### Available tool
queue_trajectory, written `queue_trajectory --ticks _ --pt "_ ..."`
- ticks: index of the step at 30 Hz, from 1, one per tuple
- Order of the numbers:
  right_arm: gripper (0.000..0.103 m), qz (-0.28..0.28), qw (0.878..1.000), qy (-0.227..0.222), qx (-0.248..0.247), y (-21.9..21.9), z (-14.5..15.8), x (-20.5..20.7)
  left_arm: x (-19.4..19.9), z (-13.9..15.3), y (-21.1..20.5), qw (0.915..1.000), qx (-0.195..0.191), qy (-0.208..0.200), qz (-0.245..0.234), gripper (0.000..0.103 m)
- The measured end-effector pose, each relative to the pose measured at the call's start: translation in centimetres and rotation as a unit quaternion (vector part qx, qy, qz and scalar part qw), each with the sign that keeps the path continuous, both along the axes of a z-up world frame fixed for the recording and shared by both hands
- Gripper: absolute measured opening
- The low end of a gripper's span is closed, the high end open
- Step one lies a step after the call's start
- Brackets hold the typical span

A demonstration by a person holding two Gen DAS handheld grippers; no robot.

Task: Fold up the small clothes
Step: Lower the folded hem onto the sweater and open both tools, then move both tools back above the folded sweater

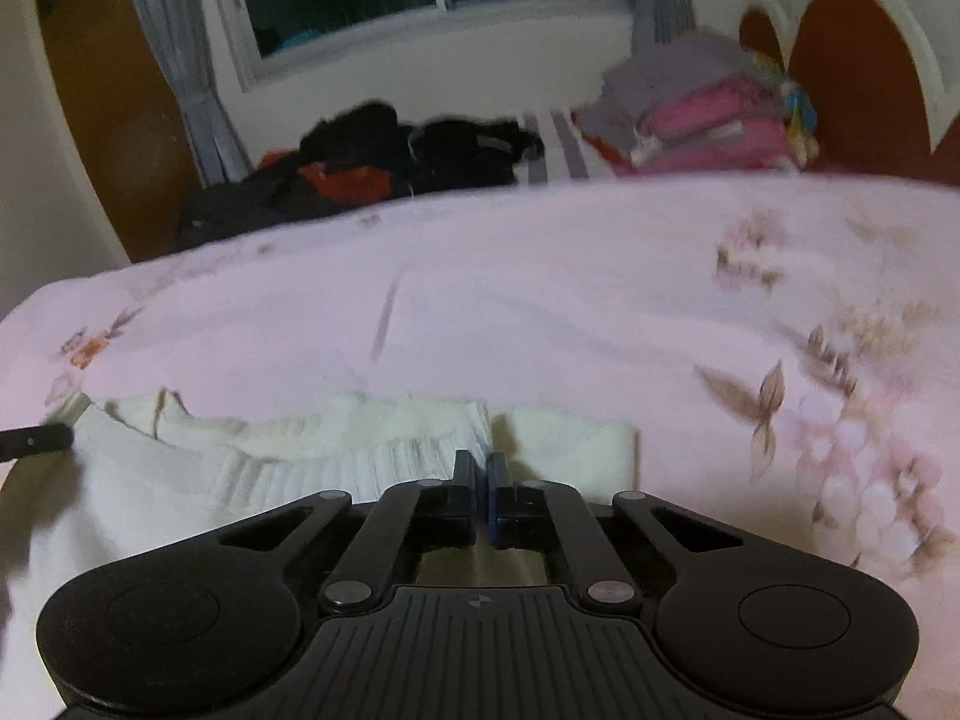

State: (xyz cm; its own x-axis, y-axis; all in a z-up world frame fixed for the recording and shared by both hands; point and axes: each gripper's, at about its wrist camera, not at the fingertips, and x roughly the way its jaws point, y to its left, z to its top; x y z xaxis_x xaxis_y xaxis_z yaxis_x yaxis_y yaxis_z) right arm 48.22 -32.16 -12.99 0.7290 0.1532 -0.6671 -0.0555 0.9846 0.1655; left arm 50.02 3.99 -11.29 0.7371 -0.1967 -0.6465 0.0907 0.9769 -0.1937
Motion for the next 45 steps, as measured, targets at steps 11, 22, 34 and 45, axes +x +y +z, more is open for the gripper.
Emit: queue_trajectory --ticks 11,22,34,45 --pt "0.003 -0.044 0.999 0.019 -0.012 0.0 -2.2 1.4 0.8 -2.4 -0.5 0.9987 0.025 0.023 0.039 0.008" --pt "0.045 -0.051 0.999 -0.014 -0.004 0.4 0.8 -0.7 -1.9 0.4 1.0 0.9979 0.027 -0.007 0.059 0.052" --pt "0.044 0.05 0.999 -0.002 0.005 8.2 0.9 -3.8 -6.7 0.8 -5.6 0.9978 0.038 -0.007 -0.053 0.061" --pt "0.044 0.012 0.999 0.021 -0.039 6.4 -1.9 -5.7 -7.0 -1.9 -2.9 0.9975 0.063 0.025 -0.02 0.06"
